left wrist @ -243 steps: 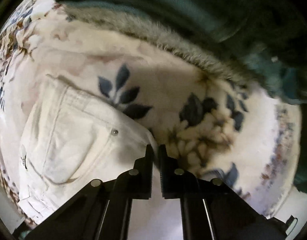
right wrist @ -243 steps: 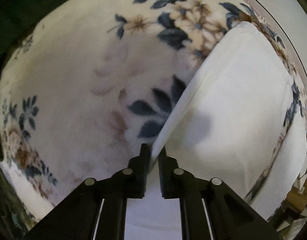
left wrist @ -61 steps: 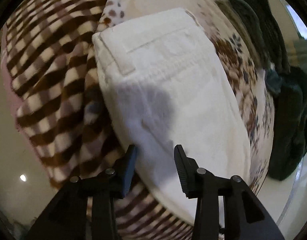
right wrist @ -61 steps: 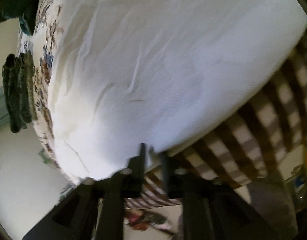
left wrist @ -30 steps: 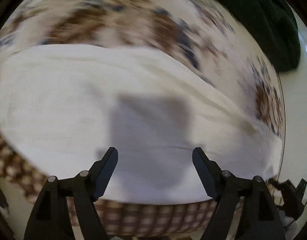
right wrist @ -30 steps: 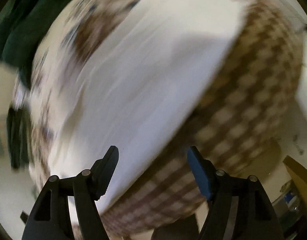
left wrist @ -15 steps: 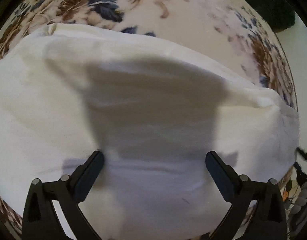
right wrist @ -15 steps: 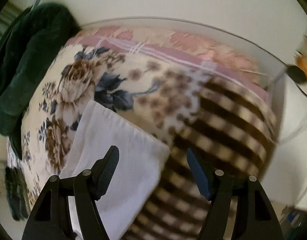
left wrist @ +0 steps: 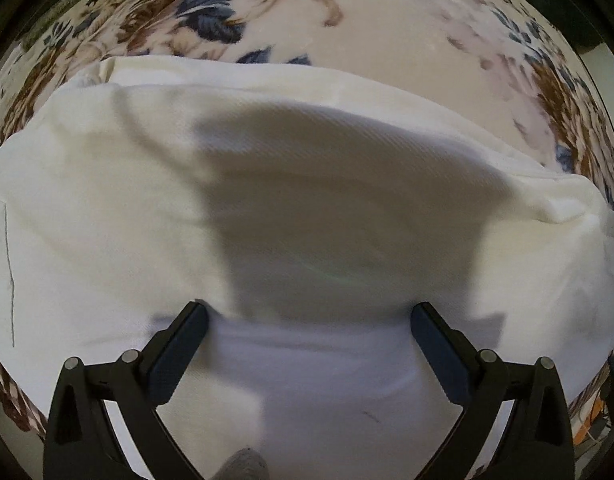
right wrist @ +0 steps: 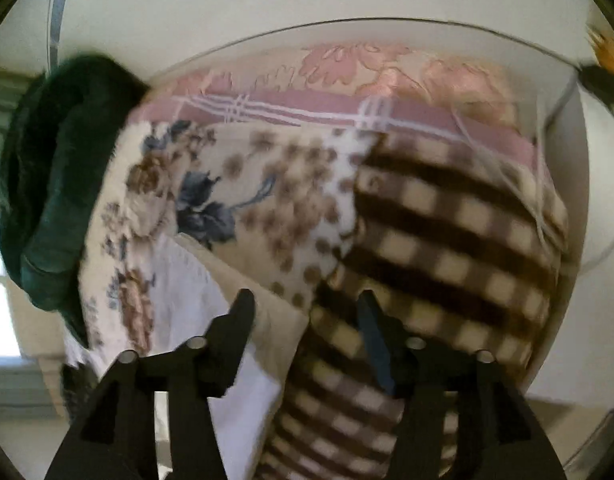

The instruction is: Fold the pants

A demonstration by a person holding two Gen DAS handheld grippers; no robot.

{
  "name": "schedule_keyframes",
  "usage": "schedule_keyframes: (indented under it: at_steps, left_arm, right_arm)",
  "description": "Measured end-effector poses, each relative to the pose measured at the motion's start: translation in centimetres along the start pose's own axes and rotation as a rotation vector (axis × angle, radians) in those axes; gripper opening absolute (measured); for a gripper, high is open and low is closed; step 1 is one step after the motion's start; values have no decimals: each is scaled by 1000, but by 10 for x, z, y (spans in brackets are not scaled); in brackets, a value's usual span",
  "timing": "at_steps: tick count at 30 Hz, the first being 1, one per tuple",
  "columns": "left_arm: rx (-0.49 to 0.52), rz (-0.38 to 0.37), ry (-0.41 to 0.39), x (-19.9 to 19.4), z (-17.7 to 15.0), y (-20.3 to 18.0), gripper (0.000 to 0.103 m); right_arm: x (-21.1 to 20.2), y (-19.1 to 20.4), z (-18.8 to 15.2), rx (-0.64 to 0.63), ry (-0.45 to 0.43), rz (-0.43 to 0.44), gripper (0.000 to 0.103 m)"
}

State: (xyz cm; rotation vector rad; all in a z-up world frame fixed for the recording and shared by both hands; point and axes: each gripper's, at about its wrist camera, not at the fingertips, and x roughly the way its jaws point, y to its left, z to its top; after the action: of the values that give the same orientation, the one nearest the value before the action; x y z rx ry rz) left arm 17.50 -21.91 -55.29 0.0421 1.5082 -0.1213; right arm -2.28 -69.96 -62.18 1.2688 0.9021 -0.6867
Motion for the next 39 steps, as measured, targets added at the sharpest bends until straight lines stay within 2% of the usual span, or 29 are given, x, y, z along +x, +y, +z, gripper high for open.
schedule_keyframes:
  at_steps: [1,4,7,9,11,12,17,20,23,26,28,30,31,32,33,34,36,39]
  left_arm:
    - [0,0,2,1,-2,0,103]
    - [1,-1,20,4,0,0,103]
    - [2,-4,36,6,7,1,103]
    - [5,-5,40,7,10,4,103]
    - [7,-7,41,8,13,7,103]
    - [8,-8,41,9,15,7,103]
    - [7,-11,54,12,25,9,103]
    - [5,-8,51,13,25,5,103]
    - [6,-6,45,15,26,-1,103]
    - [4,-7,44,17,23,-3,103]
    - [-1,-7,43,17,17,-5,103]
    - [-9,-2,36,18,18,-5,103]
    - [-15,-1,33,18,17,-5,103]
    - [-18,-1,34,18,17,-5,103]
    - [-18,-3,41,18,19,-5,103]
    - [-18,-6,48,17,21,-4,103]
    - [-34,-35,66,12,26,0,103]
    - [-85,-116,70,-1,34,18,103]
  right_arm:
    - [-1,-4,-3,24,-10,-8,58]
    - [6,-16,-14,99,-3,166,60]
    - [16,-13,-24,104,8,228,61]
    - [26,-5,-29,73,12,187,62]
    - [30,3,-31,53,18,201,64]
    - [27,5,-33,40,-1,161,64]
    - [-8,4,-39,23,-108,141,65]
    - [-6,0,-41,7,-63,194,79]
    - [26,1,-39,-8,38,239,79]
    - [52,14,-29,-28,-1,254,81]
    - [60,30,-22,-37,-35,316,80]
    - [70,42,-19,-55,-22,402,70]
    - [78,48,-18,-61,3,414,68]
    - [87,52,-19,-62,16,404,58]
    - [95,53,-19,-56,13,366,33]
    - [99,53,-19,-47,13,341,23]
    - [91,60,-22,-48,-9,307,16]
    - [60,89,-37,-115,-67,309,15]
